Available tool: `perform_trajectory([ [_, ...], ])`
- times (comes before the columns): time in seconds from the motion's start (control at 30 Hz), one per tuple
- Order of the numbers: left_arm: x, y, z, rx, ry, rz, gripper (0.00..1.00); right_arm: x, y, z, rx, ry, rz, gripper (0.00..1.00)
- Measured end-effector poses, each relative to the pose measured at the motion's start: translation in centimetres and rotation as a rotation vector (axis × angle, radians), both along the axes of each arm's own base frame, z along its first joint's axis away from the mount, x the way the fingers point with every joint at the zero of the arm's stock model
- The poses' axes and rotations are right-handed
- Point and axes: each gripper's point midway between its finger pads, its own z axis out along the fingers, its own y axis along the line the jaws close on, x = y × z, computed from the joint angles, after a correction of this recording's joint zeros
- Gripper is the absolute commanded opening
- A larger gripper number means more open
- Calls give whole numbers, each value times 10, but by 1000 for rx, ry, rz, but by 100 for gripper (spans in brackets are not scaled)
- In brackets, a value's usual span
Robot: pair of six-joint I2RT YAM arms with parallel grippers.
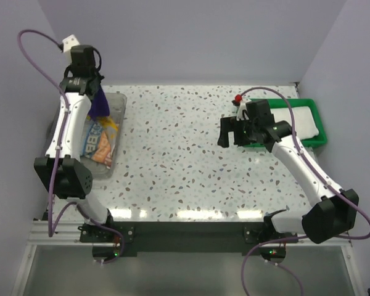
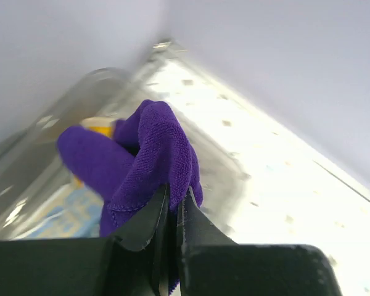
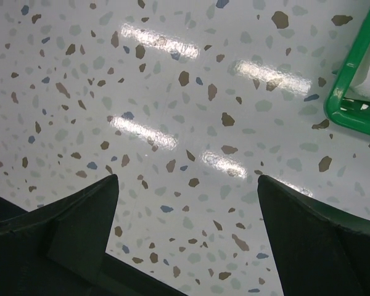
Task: Fold and stack the towels
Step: Grab crumpled towel, then move the towel to the center of the board
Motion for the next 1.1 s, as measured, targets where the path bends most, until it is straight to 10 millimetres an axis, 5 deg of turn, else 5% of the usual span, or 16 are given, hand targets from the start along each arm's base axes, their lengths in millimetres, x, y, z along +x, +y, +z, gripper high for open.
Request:
perform_trajectory([
  [0.1,13,-78,54,5,-93,-204,0,2,-4,9,-7,-32,-19,98],
  [0.23,3,-175,122,-16,-227,-472,0,5,-9,32,-7,-107,-45,98],
  [0.37,-29,-233,136,-52,-259,-644,0,5,-17,52,-10,-174,-73,98],
  [0.5,-77,-280,87,-93,-169,-823,1,3,-21,60,-10,-202,-86,98],
  [0.53,-89,-289,67,-99,-143,-860,12,3,-21,60,-11,-203,-87,97],
  [0.67,-141,-312,-56,-126,100,-992,40,1,-21,52,-17,-186,-85,97],
  [0.7,-153,-312,-86,-135,173,-1001,47,0,-20,50,-13,-178,-78,97],
  [0.73,-165,-310,-117,-143,244,-1004,64,-1,-18,46,-11,-163,-70,96],
  [0.83,-204,-290,-185,-161,425,-971,82,-3,-12,32,-7,-118,-43,94],
  [0.9,-220,-278,-197,-165,463,-947,83,-5,-6,16,-15,-68,-20,90],
  [1.1,-214,-280,-171,-175,348,-950,75,-23,12,-52,-93,125,52,73],
])
